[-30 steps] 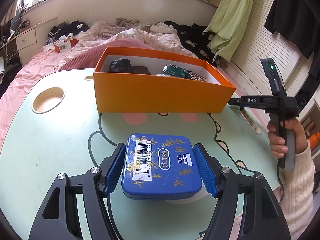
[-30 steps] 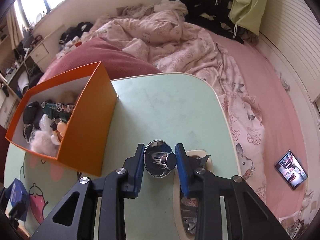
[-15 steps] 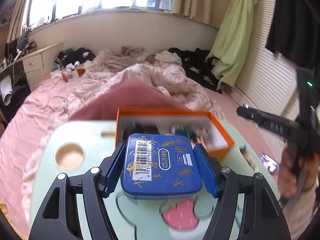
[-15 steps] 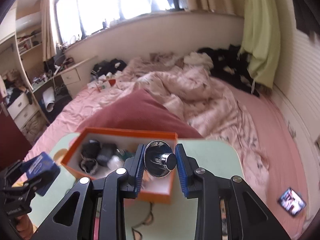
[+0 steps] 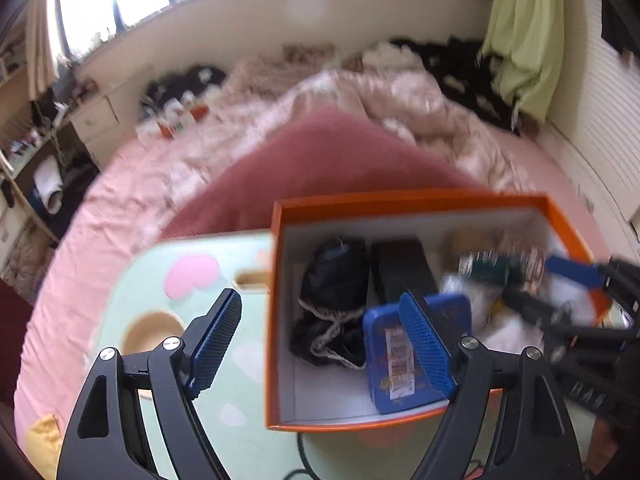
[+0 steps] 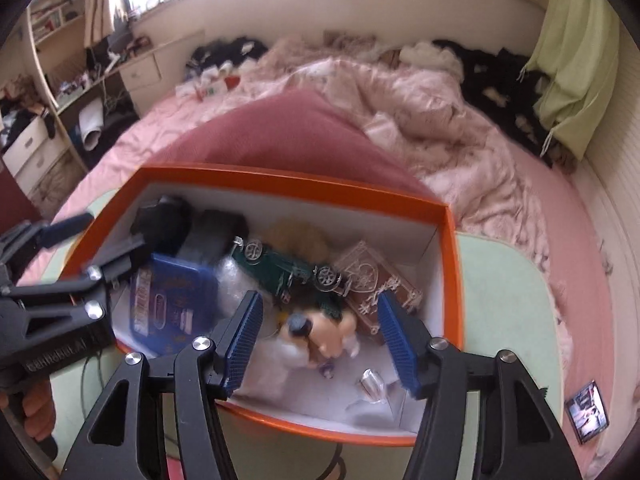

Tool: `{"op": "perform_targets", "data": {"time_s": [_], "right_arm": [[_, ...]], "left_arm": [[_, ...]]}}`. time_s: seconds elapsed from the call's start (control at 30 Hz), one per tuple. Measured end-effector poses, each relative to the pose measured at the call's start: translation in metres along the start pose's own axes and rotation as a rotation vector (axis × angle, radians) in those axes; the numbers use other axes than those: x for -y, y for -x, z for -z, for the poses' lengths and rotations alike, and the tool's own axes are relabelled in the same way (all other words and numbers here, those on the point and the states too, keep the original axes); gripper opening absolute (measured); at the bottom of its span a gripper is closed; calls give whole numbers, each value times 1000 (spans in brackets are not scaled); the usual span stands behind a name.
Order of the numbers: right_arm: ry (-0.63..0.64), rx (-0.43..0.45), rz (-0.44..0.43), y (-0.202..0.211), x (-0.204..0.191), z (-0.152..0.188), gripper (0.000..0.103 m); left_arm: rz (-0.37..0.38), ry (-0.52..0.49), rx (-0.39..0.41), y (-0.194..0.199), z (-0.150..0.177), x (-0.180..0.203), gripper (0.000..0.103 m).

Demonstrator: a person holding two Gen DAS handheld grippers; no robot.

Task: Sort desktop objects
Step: 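Lower the blue tin into the orange box with left while right drops the silver cap in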

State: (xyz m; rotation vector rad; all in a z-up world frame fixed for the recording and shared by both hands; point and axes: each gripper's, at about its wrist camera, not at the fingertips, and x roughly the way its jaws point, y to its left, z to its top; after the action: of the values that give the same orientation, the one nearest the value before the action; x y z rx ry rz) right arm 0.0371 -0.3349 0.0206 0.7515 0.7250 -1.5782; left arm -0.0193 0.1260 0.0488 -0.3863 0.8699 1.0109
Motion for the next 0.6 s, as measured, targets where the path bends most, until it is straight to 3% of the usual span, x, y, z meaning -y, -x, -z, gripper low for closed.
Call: {"op": "perform_targets", "data": {"time_s": [0.17, 0.3, 0.6], "right_arm": [[0, -34, 15, 4, 7, 5, 58], [15, -20, -2, 14, 11, 19, 58], [42, 47, -28, 43, 7, 52, 58]], "left_arm": [[127, 82, -22, 0, 13, -7, 84], [179, 56, -12, 10, 27, 2, 84], [174, -30, 62, 44, 56, 15, 84]]}}
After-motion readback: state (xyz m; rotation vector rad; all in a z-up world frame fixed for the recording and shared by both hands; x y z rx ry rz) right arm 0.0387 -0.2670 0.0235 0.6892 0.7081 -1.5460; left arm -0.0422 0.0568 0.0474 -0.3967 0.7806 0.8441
